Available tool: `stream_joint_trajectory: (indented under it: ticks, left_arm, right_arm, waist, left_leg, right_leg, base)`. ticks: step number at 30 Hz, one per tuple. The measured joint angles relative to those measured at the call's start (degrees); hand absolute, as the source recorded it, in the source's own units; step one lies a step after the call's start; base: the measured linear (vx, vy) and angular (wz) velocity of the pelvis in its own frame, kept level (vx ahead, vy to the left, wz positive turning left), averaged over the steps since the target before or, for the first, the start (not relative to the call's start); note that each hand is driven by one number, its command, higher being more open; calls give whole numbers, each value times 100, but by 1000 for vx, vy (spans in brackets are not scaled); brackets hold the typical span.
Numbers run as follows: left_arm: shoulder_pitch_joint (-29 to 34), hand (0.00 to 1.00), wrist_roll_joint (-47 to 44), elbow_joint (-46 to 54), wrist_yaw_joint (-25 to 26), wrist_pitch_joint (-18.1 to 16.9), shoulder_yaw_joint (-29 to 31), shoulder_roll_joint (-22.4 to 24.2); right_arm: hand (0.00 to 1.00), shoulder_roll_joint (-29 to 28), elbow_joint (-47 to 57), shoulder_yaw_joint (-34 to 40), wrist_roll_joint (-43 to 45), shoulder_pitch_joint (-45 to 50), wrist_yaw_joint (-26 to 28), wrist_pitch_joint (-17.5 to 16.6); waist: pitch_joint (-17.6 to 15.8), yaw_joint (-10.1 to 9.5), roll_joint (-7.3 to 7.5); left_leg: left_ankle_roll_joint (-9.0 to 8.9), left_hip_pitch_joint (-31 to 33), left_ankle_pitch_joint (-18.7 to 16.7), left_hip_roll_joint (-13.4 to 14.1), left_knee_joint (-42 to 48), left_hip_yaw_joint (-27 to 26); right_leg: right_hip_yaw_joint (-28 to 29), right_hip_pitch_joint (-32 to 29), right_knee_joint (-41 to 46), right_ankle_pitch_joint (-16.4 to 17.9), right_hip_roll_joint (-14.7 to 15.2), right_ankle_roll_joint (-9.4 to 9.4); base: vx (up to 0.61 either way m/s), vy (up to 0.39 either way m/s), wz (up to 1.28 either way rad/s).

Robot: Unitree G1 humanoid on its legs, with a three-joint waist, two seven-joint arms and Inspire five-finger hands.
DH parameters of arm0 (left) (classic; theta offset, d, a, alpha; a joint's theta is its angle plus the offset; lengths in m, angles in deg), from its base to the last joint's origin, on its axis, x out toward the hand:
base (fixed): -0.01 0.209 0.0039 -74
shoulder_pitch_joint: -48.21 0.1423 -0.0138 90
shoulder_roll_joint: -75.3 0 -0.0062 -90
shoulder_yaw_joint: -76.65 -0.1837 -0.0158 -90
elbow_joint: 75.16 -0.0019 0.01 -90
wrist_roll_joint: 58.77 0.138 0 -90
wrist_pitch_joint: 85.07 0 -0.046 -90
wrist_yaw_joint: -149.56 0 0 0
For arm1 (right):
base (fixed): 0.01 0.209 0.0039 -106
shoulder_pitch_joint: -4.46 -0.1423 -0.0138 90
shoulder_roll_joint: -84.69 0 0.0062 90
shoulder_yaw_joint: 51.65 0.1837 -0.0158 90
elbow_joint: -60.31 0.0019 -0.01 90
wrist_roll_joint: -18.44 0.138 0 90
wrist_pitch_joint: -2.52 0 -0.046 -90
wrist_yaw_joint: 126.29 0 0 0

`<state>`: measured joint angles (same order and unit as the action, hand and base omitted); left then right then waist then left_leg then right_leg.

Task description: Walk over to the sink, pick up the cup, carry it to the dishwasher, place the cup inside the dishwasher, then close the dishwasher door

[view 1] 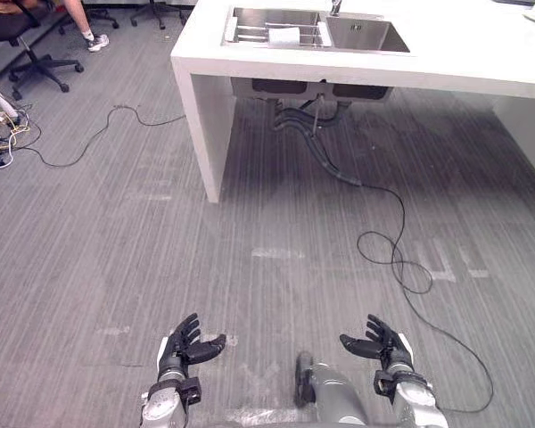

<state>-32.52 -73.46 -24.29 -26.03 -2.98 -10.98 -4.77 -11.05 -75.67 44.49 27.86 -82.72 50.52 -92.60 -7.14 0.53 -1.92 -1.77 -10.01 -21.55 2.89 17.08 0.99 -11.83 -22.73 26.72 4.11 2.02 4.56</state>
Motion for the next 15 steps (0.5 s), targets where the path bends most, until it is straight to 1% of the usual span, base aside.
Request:
stream_joint_trajectory:
  ticks: [1,2,3,4,5,6,7,8,9,10,11,12,13,14,15]
  left_arm:
    - [-12,90,0,-8,21,-1,3,76]
    - [-23,90,1,-7,20,0,14,166]
    - [-8,90,1,-6,20,0,21,214]
    - [64,90,2,33,4,-1,17,300]
    - [65,90,2,61,-8,-1,14,340]
    - [74,90,1,139,-9,1,16,425]
    - [74,90,-3,217,-9,5,12,484]
    - [87,90,-5,326,-11,3,-11,523]
    - [71,90,-9,401,-16,0,-58,520]
    - [63,90,-11,437,-9,0,-49,514]
    - [58,90,-11,438,-1,1,-45,510]
    - [62,90,-11,437,2,2,-53,511]
    - [74,90,-10,435,-9,2,-62,534]
    - [59,90,-9,408,-7,-2,-43,549]
    - [41,90,-9,353,0,-3,-41,528]
  right_arm:
    - [90,3,-4,10,1,-18,-4,0]
    - [90,-12,3,-19,8,15,-6,0]
    - [90,-29,30,-48,16,52,-12,-1]
    - [90,-71,131,-97,56,189,-35,-3]
    - [90,-109,205,-99,67,249,-50,-7]
    - [90,-174,280,-92,70,271,-71,-31]
    - [90,-190,335,-92,71,257,-82,-44]
    - [90,-208,383,-92,71,231,-90,-55]
    - [90,-236,383,-91,83,194,-105,-71]
    - [90,-279,355,-79,128,165,-107,-66]
    - [90,-302,338,-63,169,159,-111,-67]
    - [90,-309,245,-20,216,122,-112,-70]
    - [90,-255,121,13,225,89,-126,-69]
    - [90,-204,4,9,227,40,-145,-65]
    - [90,-242,-133,4,227,-23,-159,-45]
  waist:
    - [-26,31,-106]
    - [-47,28,-142]
    - [-54,31,-140]
    - [-71,2,-135]
    - [-76,-34,-135]
    - [-95,-115,-115]
    - [-123,-149,-71]
    - [-122,-184,-77]
    - [-125,-251,-87]
    - [-153,-334,-77]
    - [-164,-375,-66]
    - [-175,-403,-61]
    - [-154,-404,-173]
    - [-190,-448,-284]
    - [-213,-479,-232]
  left_leg:
    - [-160,249,100,136,752,-3]
    - [-208,608,561,257,1831,-9]
    - [-205,801,948,315,2451,-13]
    - [-203,1163,949,548,3567,-136]
    - [-190,1319,922,674,3986,-263]
    - [-154,1682,894,863,4516,-482]
    - [-103,1988,858,940,4649,-585]
    - [-85,2300,810,989,4595,-656]
    - [-95,2636,726,989,4321,-682]
    - [-90,2839,638,946,3767,-744]
    - [-121,2881,623,878,3342,-786]
    - [-162,2887,718,701,2207,-778]
    - [-225,2798,1158,569,861,-705]
    - [-88,2678,1868,547,465,-634]
    - [100,2571,1882,464,409,-711]
  right_leg:
    - [-102,280,-235,61,-151,93]
    - [-142,764,-618,79,-316,107]
    - [-155,1060,-839,79,-369,109]
    - [-160,1626,-1220,83,-462,120]
    - [-136,1869,-1378,88,-507,129]
    - [-43,2234,-1616,113,-556,166]
    - [29,2430,-1774,131,-562,193]
    - [110,2566,-1909,142,-560,210]
    - [222,2710,-2051,145,-546,215]
    - [349,2876,-2164,160,-500,224]
    - [412,2936,-2199,182,-456,187]
    - [507,2997,-2198,277,-350,36]
    - [569,3010,-2156,408,-327,-102]
    - [697,3059,-2070,544,-338,-207]
    - [778,3089,-2030,601,-274,-291]
  base:
    - [544,-204,15]
    - [532,-192,14]
    - [508,-163,12]
    - [386,-103,6]
    - [441,-118,-9]
    - [360,-91,-24]
    - [329,-65,-31]
    - [281,2,-36]
    - [263,70,-48]
    - [260,104,-48]
    - [319,210,-46]
    - [318,270,-32]
    - [315,295,-37]
    - [214,233,-36]
    - [305,241,-34]
